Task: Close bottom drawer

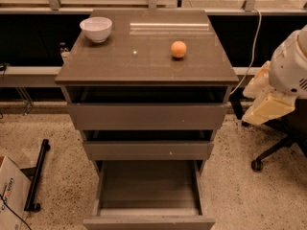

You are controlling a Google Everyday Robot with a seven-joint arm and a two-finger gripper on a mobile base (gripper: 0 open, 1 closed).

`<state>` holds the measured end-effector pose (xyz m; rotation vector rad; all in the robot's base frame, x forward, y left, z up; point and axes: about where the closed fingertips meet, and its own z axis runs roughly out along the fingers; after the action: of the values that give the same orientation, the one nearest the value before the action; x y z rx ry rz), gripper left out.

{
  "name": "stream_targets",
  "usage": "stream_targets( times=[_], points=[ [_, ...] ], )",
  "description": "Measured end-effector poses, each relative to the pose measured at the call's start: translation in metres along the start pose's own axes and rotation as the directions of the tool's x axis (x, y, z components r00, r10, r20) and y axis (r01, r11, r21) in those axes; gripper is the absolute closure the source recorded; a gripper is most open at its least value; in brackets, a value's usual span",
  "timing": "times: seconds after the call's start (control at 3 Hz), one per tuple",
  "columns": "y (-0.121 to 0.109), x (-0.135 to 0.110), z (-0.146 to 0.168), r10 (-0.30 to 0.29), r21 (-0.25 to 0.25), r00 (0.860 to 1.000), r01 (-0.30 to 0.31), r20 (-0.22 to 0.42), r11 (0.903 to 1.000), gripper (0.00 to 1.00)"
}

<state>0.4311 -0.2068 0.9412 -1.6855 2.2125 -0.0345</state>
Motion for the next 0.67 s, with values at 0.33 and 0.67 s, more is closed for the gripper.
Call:
stream_targets(
  times=[0.33, 0.67],
  points=[
    [0.010, 0.010, 0.037, 0.027, -0.032, 0.999, -0.026, 0.033, 0.9991, 0.76],
    [0.020, 0.028, 0.085, 0.083, -0.078, 0.994, -0.078, 0.068, 0.9939, 1.00]
  ],
)
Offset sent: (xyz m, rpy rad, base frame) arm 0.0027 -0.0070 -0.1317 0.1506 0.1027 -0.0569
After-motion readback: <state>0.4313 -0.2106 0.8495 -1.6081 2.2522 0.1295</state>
